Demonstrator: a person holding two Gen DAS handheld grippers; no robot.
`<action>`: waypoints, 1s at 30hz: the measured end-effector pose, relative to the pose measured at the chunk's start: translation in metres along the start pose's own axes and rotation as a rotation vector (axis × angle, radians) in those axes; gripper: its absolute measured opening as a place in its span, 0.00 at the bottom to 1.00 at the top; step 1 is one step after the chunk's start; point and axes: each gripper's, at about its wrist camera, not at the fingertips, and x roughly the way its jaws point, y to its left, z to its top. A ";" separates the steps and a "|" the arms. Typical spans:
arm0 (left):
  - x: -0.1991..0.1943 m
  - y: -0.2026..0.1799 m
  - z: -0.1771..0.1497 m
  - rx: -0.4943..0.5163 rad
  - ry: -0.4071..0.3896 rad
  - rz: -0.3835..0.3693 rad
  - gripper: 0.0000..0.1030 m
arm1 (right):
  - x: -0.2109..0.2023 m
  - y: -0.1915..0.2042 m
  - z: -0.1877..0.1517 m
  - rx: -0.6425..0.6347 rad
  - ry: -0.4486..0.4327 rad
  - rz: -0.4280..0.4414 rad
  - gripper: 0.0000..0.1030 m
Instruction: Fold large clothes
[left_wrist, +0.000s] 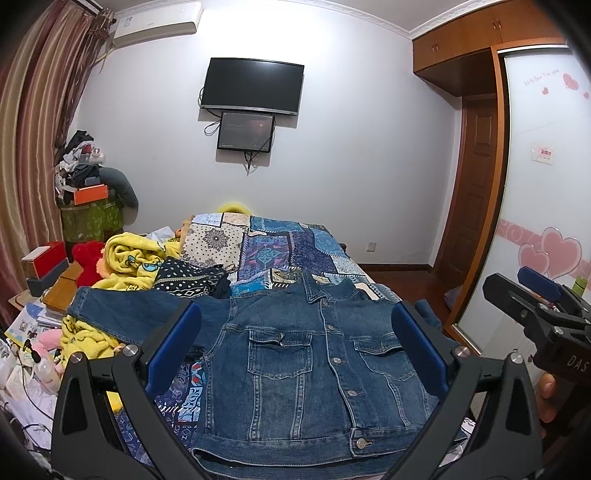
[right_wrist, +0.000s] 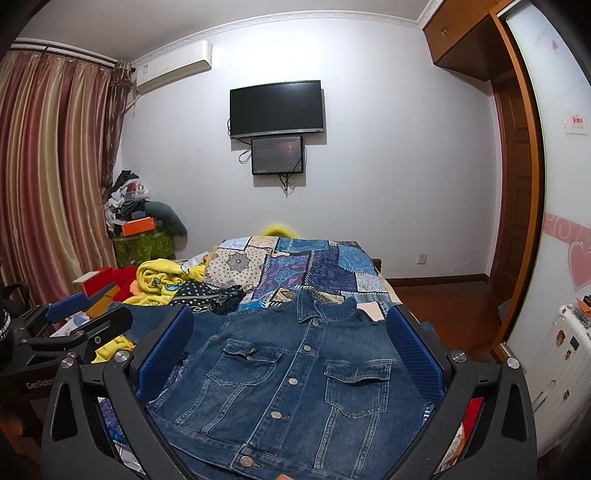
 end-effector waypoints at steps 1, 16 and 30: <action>0.000 0.001 0.001 -0.001 0.001 -0.001 1.00 | 0.001 0.000 0.000 0.000 0.001 -0.002 1.00; 0.014 0.008 0.002 0.010 0.012 0.031 1.00 | 0.015 0.001 0.000 0.003 0.014 0.005 1.00; 0.082 0.062 0.015 -0.002 0.004 0.179 1.00 | 0.090 0.011 0.004 -0.048 0.063 0.006 1.00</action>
